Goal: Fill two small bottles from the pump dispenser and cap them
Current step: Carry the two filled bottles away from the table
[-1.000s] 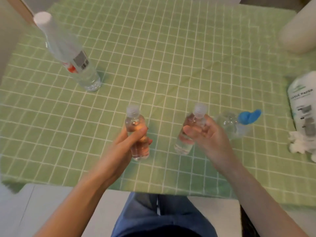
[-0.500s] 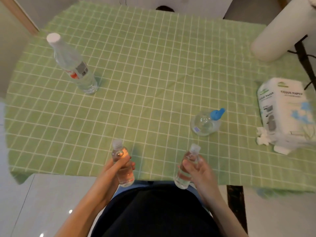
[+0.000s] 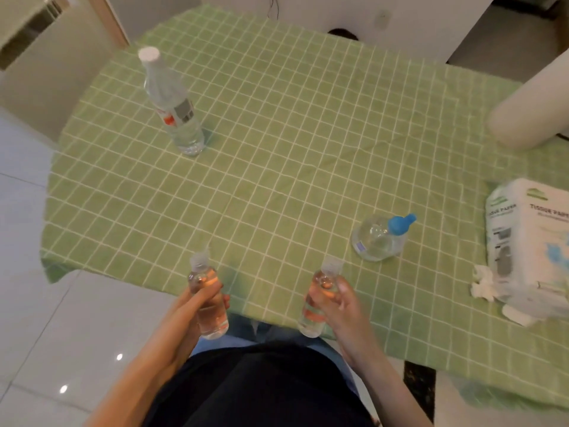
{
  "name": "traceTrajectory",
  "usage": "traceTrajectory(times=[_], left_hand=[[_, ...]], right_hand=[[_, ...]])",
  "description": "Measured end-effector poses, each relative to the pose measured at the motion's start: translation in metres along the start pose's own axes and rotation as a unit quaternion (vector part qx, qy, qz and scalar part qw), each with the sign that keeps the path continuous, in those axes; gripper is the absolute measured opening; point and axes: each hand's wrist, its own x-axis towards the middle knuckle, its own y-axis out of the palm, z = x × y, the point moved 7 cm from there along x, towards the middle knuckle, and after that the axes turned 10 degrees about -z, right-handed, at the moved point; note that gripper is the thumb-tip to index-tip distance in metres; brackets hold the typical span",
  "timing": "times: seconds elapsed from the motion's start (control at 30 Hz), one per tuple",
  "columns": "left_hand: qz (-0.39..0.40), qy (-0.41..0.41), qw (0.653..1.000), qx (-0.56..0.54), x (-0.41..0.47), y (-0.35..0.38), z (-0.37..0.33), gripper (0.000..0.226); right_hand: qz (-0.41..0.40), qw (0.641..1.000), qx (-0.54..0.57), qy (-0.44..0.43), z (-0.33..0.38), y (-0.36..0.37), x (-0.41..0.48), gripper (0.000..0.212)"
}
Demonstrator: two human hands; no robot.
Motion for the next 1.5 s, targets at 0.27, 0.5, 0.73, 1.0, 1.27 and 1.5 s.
traceTrajectory(times=[0.27, 0.5, 0.73, 1.0, 1.27, 1.5], left_hand=[[-0.041, 0.021, 0.998, -0.052, -0.010, -0.025, 0.007, 0.023], [-0.084, 0.033, 0.991, -0.097, -0.016, -0.068, 0.007, 0.024], [-0.118, 0.052, 0.980, -0.153, -0.019, -0.143, 0.004, 0.027], [-0.104, 0.073, 0.972, -0.196, -0.017, -0.260, -0.014, 0.022], [-0.192, 0.087, 0.952, -0.222, -0.041, -0.401, -0.018, 0.015], [-0.281, 0.054, 0.913, -0.290, -0.048, -0.479, -0.007, 0.018]], right_hand=[[0.062, 0.998, -0.018, -0.011, 0.004, 0.026, 0.002, 0.024], [0.114, 0.992, -0.043, -0.019, 0.000, 0.067, 0.006, 0.028], [0.166, 0.980, -0.104, -0.031, -0.009, 0.148, 0.003, 0.022], [0.197, 0.970, -0.135, -0.051, -0.026, 0.280, -0.023, 0.022], [0.274, 0.945, -0.175, -0.042, -0.058, 0.423, -0.075, 0.025], [0.341, 0.904, -0.257, -0.034, -0.085, 0.523, -0.099, 0.015]])
